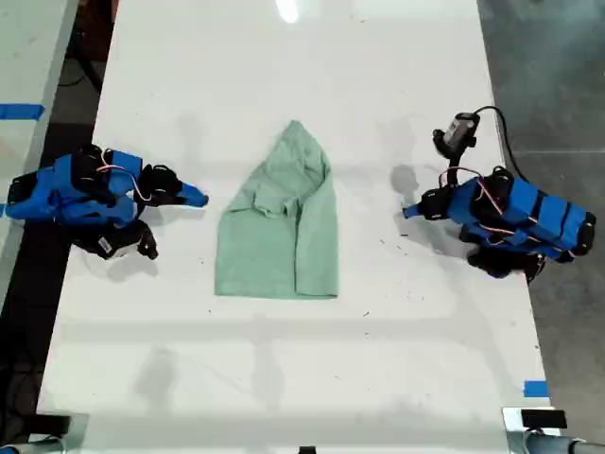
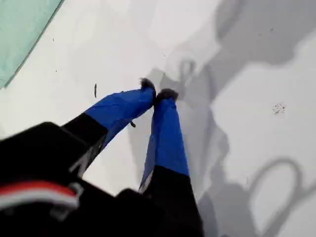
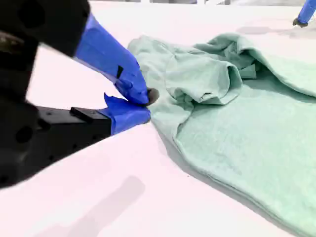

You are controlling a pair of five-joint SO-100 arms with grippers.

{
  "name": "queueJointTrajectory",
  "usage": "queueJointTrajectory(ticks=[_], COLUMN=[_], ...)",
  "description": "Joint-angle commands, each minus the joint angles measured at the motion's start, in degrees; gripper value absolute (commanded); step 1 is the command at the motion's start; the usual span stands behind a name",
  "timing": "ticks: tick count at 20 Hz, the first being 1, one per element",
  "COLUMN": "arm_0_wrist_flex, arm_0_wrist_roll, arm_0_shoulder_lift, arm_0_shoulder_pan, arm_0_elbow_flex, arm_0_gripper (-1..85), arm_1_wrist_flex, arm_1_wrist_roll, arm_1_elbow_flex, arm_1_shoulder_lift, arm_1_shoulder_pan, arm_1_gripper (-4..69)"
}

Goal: Fold t shirt

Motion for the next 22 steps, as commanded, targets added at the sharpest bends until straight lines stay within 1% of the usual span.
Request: queueJointTrajectory(ticks=[1, 6, 11, 13, 15, 19, 20, 22], arm_0_wrist_flex=[-1.23, -1.23, -1.23, -1.23, -1.23, -0.53, -0.26, 0.09], arm_0_wrist_roll=[-5.45, -5.45, -5.63, -5.63, -5.63, -5.54, -5.1, -5.01], arm_0_shoulder_lift=[0.35, 0.35, 0.35, 0.35, 0.35, 0.35, 0.35, 0.44], arm_0_shoulder_pan=[1.14, 1.32, 1.23, 1.05, 1.41, 3.6, 5.8, 6.06], arm_0_elbow_flex=[0.0, 0.0, 0.0, 0.0, 0.0, -0.53, -1.05, -2.99], arm_0_gripper=[1.5, 1.0, 3.0, -0.1, -0.1, -0.2, -0.2, -0.2], arm_1_wrist_flex=[-1.23, -1.32, -1.41, -1.49, -1.49, -1.32, -1.32, -1.23], arm_1_wrist_roll=[0.0, -0.18, -0.18, -0.09, 0.09, 0.18, 0.18, 0.26], arm_1_elbow_flex=[1.67, 1.67, 1.67, 1.67, 1.67, 1.85, 1.93, 1.93], arm_1_shoulder_lift=[0.88, 0.88, 0.88, 0.88, 0.88, 0.88, 0.88, 0.88], arm_1_shoulder_pan=[-2.55, -2.55, -2.64, -2.37, -2.64, -2.55, -2.11, -2.02], arm_1_gripper=[4.3, 4.3, 4.3, 4.3, 4.3, 3.9, 3.7, 3.2])
